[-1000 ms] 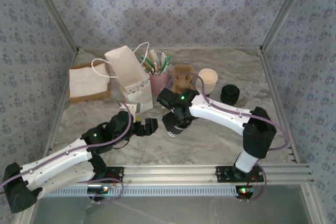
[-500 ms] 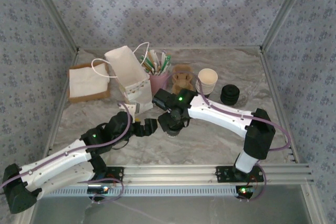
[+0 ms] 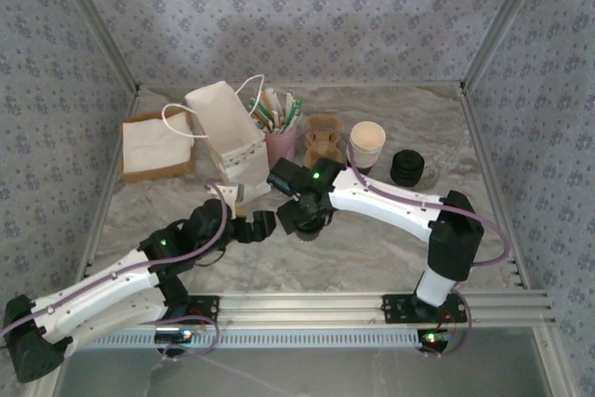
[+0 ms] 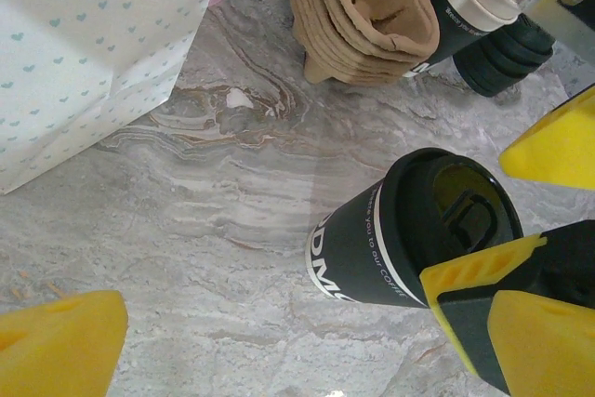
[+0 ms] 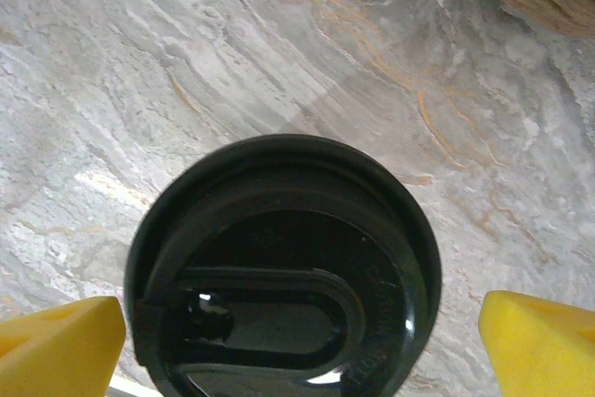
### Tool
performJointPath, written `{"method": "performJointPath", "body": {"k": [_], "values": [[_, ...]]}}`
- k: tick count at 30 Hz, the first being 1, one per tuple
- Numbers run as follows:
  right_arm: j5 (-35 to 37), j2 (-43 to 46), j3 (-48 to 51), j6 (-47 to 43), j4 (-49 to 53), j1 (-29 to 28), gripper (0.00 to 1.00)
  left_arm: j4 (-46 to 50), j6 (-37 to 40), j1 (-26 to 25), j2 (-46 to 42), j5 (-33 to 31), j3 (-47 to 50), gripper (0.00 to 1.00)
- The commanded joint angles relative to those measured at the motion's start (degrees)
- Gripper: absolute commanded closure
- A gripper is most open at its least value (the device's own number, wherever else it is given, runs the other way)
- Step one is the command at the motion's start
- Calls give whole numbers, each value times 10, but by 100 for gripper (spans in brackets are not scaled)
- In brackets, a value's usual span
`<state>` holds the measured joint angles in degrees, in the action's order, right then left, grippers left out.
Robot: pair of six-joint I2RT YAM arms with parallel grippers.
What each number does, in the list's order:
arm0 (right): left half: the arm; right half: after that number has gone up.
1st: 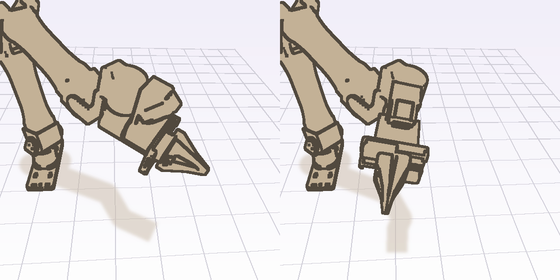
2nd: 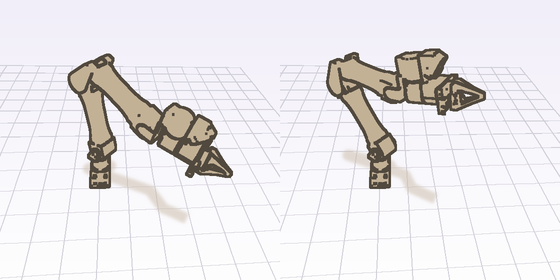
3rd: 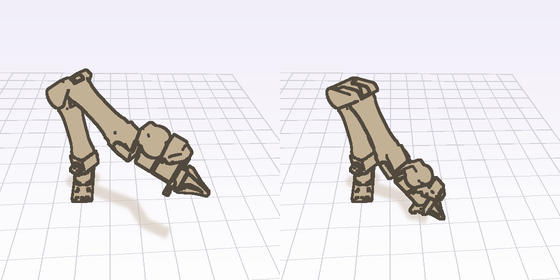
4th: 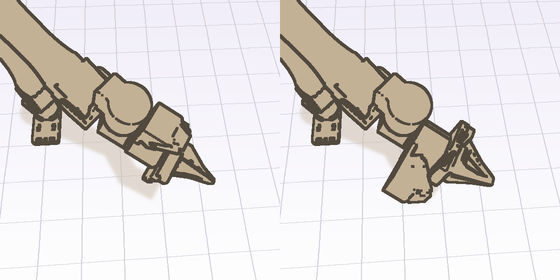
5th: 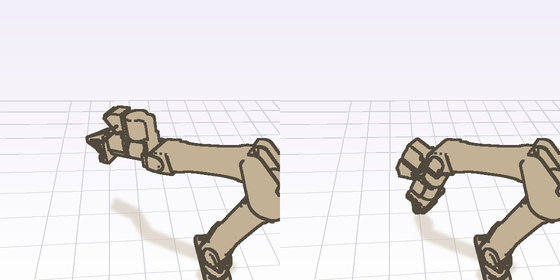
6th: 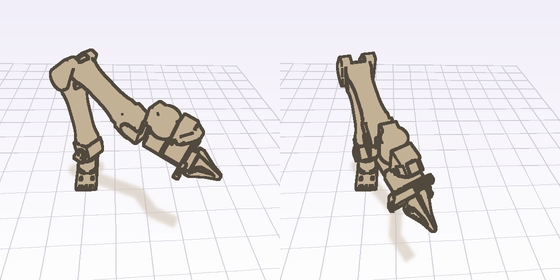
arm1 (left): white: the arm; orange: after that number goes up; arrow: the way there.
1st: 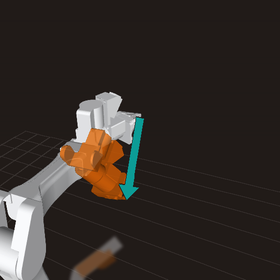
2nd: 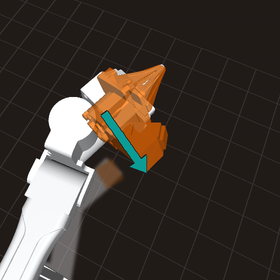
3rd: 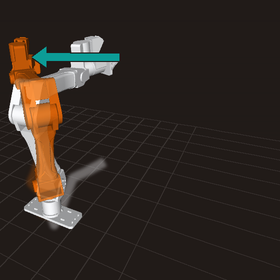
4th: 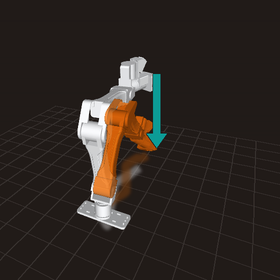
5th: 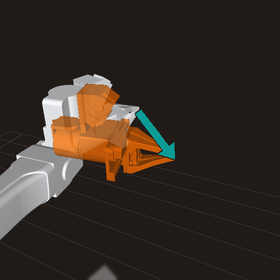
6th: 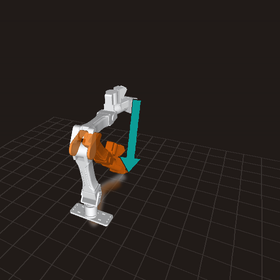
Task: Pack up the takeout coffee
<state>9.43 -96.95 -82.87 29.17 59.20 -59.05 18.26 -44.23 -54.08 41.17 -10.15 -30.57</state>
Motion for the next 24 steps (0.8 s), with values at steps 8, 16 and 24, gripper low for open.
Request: {"method": "performJointPath", "body": {"k": [8,16,24], "values": [[-14,-22,3,9,-1,-4,0,12,0,5,-15,-13,0,1],[4,-35,-4,15,5,-5,0,10,3,6,-14,-12,0,1],[17,-37,-26,14,23,-18,0,8,0,8,-14,-11,3,1]]}}
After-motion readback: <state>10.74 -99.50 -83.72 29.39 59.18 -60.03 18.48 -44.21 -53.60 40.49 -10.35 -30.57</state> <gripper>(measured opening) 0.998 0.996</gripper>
